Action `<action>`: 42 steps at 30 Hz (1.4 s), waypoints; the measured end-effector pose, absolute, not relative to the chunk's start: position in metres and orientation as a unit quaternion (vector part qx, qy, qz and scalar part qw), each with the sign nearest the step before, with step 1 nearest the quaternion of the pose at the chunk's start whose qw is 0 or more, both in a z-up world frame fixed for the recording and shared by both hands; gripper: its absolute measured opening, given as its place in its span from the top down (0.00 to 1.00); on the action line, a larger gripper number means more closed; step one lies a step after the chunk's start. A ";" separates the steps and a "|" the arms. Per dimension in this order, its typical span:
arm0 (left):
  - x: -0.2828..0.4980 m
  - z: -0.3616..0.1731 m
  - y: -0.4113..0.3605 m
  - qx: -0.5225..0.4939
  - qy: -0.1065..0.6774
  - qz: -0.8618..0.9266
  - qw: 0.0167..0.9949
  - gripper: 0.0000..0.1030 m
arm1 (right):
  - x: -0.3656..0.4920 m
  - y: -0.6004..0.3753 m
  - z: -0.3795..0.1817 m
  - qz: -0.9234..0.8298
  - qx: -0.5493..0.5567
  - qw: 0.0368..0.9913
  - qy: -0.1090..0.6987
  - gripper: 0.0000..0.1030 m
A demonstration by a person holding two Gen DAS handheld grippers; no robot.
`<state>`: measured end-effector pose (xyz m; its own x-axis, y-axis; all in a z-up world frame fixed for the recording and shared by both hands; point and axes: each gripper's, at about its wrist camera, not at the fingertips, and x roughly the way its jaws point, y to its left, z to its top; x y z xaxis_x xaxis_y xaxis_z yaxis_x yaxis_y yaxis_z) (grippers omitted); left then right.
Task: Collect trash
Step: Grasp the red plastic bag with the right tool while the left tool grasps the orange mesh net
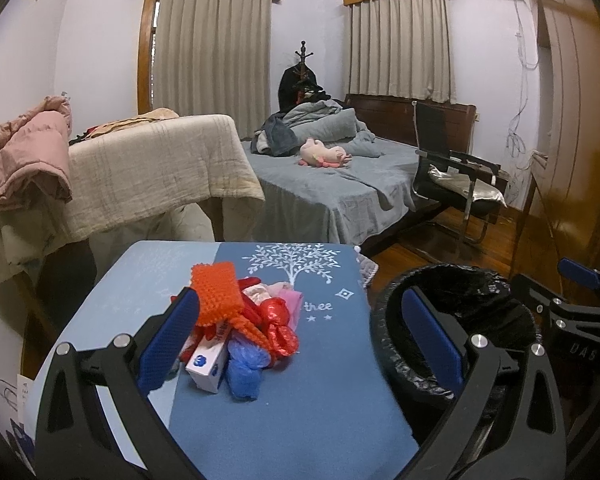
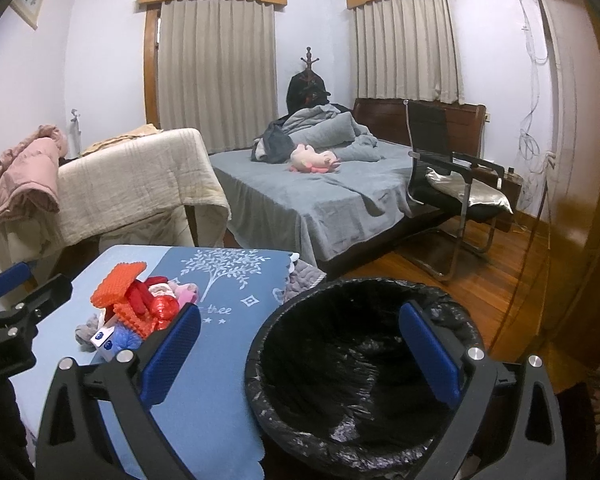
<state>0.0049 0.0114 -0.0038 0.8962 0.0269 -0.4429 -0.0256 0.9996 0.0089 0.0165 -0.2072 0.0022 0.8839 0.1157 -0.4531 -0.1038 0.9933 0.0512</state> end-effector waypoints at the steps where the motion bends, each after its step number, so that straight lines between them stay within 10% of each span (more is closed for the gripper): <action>1: 0.005 -0.006 0.015 0.001 0.228 0.017 0.974 0.05 | 0.018 -0.205 0.001 0.060 0.013 0.970 0.233 0.06; 13: 0.026 -0.044 0.091 0.013 0.246 0.109 0.963 0.05 | 0.069 -0.141 -0.035 0.124 0.004 0.961 0.248 0.07; 42: 0.070 -0.083 0.175 -0.030 0.249 0.144 0.957 0.10 | 0.165 -0.011 -0.133 0.256 -0.028 0.904 0.340 0.57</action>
